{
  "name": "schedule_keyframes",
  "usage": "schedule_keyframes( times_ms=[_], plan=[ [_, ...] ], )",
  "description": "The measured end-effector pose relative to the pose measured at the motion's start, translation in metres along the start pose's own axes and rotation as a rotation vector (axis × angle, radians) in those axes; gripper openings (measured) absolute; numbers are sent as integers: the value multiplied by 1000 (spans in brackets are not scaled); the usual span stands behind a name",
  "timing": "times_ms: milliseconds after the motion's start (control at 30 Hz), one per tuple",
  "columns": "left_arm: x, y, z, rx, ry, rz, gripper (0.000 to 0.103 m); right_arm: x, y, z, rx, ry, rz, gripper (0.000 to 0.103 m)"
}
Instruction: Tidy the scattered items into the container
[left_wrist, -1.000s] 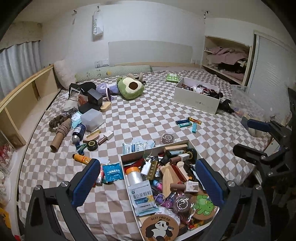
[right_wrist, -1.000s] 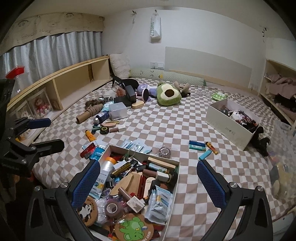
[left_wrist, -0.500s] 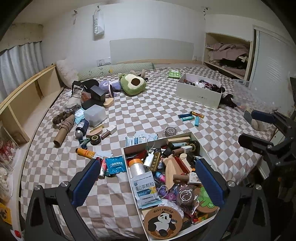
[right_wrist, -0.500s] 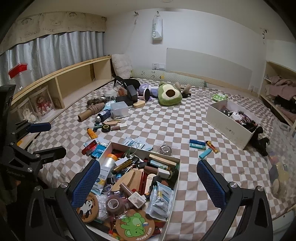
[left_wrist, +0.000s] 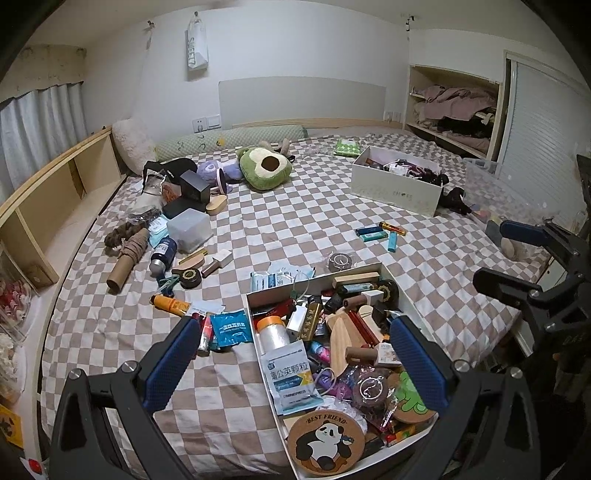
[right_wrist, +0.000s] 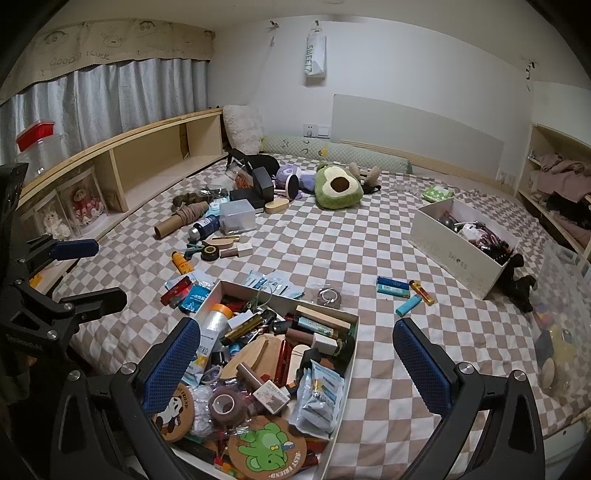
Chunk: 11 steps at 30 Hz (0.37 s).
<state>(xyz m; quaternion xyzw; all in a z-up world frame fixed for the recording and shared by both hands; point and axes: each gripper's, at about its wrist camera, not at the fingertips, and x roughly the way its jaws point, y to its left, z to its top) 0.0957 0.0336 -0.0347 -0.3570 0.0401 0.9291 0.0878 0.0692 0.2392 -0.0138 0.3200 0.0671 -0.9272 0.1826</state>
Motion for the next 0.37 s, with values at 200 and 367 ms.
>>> schedule_keyframes(
  times_ms=[200,367],
  plan=[
    [0,0,-1,0,0,2,103,0,-1,-1,1,-1,-1,103],
    [0,-1,0,6,-5,-2,103,-1,-1,-1,2,-1,-1,103]
  ],
)
